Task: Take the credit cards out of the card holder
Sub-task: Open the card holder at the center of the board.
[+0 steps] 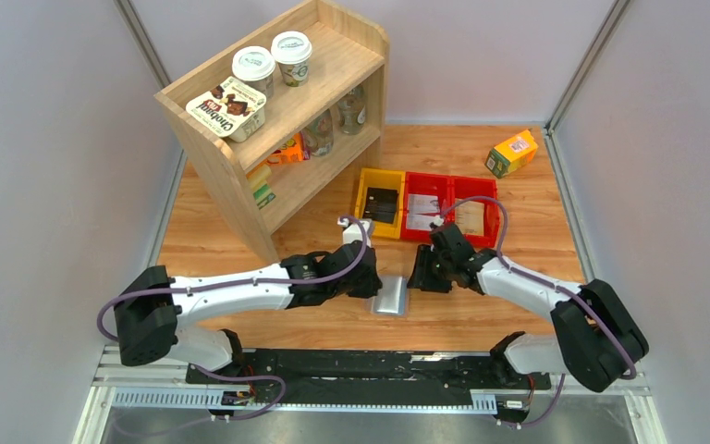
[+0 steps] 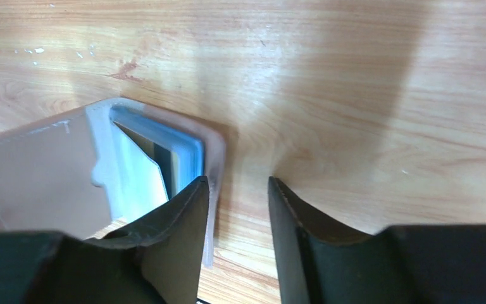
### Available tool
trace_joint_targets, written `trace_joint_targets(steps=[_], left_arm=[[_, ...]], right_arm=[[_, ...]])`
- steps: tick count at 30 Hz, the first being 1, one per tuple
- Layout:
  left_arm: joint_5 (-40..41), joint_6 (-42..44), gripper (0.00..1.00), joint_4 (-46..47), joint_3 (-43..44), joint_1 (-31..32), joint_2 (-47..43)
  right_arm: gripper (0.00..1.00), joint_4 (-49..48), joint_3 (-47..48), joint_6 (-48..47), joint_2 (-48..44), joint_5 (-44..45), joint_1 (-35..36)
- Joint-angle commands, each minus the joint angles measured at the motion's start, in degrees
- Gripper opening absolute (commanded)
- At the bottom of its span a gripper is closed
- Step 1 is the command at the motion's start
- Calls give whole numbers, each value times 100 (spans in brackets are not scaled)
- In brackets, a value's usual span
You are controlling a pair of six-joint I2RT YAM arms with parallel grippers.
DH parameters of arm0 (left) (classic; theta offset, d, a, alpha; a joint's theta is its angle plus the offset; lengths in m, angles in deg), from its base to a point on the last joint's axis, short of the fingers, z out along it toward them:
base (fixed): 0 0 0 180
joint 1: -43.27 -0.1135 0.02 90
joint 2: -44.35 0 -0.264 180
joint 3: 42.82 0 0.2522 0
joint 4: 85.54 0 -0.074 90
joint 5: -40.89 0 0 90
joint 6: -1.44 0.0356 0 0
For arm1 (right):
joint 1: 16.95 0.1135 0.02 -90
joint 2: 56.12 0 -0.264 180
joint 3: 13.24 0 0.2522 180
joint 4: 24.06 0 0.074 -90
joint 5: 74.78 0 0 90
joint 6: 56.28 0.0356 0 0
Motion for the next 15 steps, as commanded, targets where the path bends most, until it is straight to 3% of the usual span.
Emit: trace_joint_targets(steps=[1,4,9,15], left_arm=[[513,-435,0,-652,-460,-45,-308],[514,-761,0,-635,-873,-150,-379],[478,-1367,0,-275,-1716,-326,-607],[593,-1325,0,-459,-1789,-476,-643]], right_arm=[[47,484,-13,-46,-448,471,-8],[48,705,58,-161,-791,568,-8],[48,188,-21,-223,-1309,-309,10],[49,-428,-179,-91,-1258,-846,27]])
